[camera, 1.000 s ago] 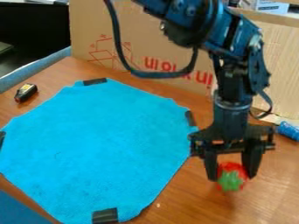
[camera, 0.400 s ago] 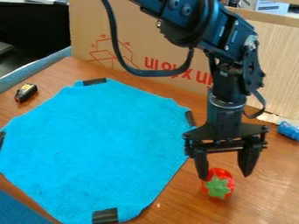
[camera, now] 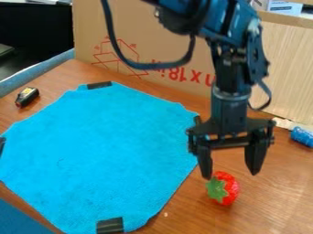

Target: The red toy is removed from the cloth

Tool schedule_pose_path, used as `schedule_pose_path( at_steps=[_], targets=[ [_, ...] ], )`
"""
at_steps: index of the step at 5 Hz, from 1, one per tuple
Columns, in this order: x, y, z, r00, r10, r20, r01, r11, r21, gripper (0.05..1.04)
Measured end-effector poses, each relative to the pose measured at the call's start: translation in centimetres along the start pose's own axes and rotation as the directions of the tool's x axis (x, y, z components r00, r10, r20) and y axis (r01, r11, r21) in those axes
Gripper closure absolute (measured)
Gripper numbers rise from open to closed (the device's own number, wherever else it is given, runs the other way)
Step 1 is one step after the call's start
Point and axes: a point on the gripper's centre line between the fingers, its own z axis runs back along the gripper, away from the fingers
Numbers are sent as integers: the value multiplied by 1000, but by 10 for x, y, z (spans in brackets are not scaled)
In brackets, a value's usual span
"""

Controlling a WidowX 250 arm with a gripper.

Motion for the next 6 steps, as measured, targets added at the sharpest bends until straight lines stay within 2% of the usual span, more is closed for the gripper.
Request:
schedule_pose_path(
  at_steps=[1,2,3,6],
  targets=[
    [1,-2,31,999,-45,22,45,999,-19,83],
    [10,8,81,992,-100,73,95,993,75,83],
    [11,10,87,992,-95,82,90,994,68,83],
    [11,10,87,992,-97,80,91,993,69,83]
  ],
)
